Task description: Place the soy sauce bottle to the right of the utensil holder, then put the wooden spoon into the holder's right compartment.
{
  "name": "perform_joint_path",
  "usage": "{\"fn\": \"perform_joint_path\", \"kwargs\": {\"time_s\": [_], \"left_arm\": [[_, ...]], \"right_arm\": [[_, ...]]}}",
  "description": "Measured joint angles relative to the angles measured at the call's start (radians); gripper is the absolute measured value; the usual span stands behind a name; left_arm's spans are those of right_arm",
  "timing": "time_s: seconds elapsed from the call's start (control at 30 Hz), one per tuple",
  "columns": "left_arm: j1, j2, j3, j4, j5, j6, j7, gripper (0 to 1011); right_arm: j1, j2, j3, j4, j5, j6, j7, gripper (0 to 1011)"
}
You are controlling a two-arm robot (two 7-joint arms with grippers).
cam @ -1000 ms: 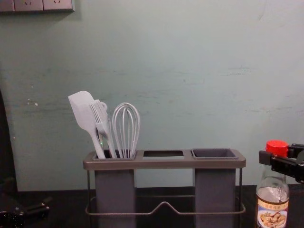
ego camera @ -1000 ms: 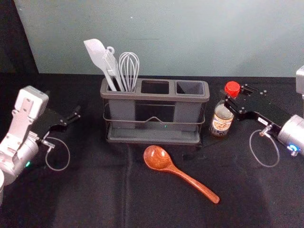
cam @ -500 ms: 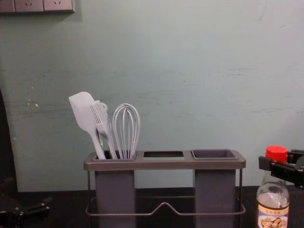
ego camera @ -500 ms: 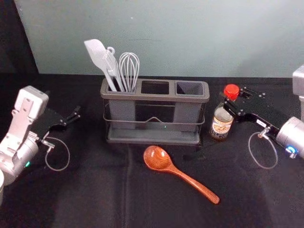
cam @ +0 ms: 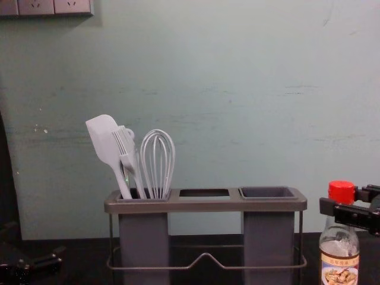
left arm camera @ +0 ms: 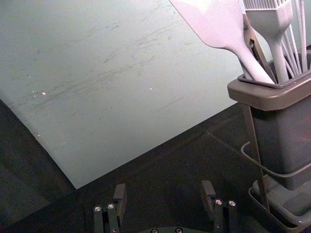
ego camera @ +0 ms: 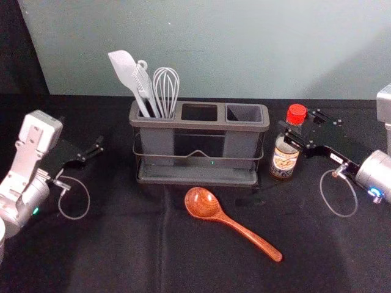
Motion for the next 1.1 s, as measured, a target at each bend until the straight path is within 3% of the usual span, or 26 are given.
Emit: {"fn": "perform_joint_path", "kwargs": {"time_s": [0.1, 0.17, 0.47, 0.93, 1.1], "left_arm": [[0.000, 0.000, 0.000, 0.000, 0.000, 0.000, 0.000, 1005], [0.000, 0.000, 0.000, 0.000, 0.000, 0.000, 0.000, 1005], [0.000, 0.000, 0.000, 0.000, 0.000, 0.000, 0.000, 1005], [0.000, 0.000, 0.000, 0.000, 0.000, 0.000, 0.000, 1005], [0.000, 0.000, 0.000, 0.000, 0.000, 0.000, 0.000, 1005]], "right_arm": [[0.000, 0.000, 0.000, 0.000, 0.000, 0.000, 0.000, 726], [0.000, 0.000, 0.000, -0.001, 0.000, 0.000, 0.000, 739], [0.000, 0.001, 0.001, -0.001, 0.000, -0.001, 0.001, 1003], [0.000, 0.001, 0.000, -0.001, 0.001, -0.001, 0.001, 1002], [-0.019, 0.009, 0.015, -0.035, 0.001, 0.000, -0.016, 1002]]}}
